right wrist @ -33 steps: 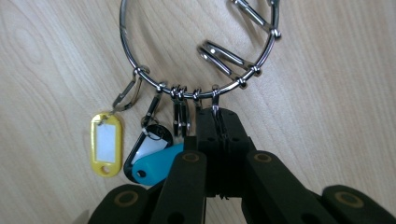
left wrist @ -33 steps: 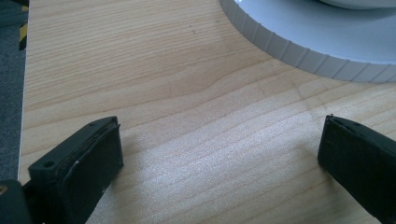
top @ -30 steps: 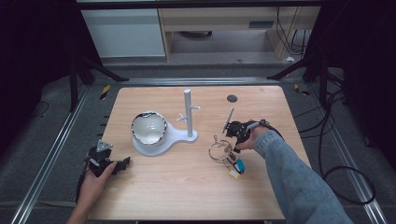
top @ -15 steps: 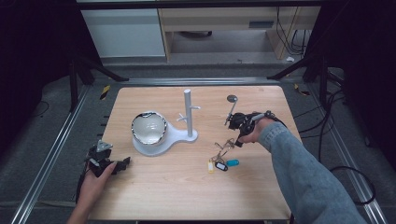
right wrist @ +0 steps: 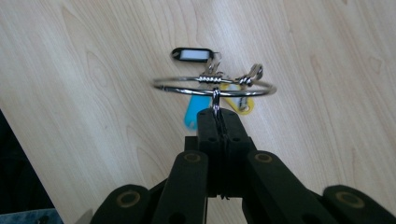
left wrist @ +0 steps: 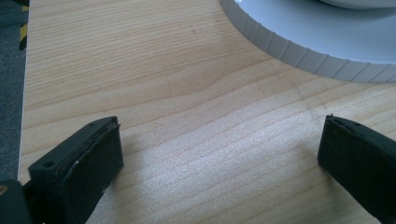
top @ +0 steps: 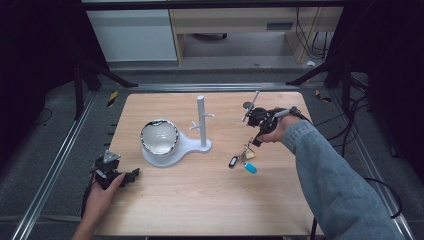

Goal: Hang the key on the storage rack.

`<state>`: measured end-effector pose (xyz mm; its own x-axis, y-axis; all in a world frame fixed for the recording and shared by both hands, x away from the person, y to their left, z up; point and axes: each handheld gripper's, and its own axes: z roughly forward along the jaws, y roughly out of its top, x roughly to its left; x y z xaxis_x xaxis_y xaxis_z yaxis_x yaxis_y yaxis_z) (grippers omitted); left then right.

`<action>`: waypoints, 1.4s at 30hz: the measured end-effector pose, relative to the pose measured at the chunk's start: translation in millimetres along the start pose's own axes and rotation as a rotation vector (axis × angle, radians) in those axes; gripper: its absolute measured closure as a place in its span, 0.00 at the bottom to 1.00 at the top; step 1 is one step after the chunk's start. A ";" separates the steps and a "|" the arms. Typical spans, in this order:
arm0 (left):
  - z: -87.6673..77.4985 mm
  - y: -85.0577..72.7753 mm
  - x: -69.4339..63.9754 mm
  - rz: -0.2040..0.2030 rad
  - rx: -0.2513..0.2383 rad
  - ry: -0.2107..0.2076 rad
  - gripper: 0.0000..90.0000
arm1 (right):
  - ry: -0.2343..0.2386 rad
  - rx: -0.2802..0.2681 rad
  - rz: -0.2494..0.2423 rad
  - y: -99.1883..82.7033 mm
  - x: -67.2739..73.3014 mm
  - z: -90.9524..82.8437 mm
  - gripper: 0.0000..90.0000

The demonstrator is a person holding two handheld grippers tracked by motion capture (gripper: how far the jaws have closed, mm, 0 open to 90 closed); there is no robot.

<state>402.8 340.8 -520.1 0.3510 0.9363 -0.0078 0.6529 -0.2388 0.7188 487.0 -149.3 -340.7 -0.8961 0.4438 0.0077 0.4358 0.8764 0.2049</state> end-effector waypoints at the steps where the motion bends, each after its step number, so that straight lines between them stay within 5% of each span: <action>1: 0.0 0.0 0.0 0.000 0.000 0.000 0.00 | -0.002 -0.001 0.002 0.9 0.6 -2.0 0.99; 42: 0.0 0.1 0.1 0.001 0.000 0.000 0.00 | -0.065 -0.073 -0.043 49.3 5.8 -64.5 0.99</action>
<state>402.8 340.9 -520.0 0.3519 0.9360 -0.0074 0.6527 -0.2397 0.7187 497.9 -115.6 -267.4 -0.9056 0.4190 -0.0662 0.3871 0.8801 0.2748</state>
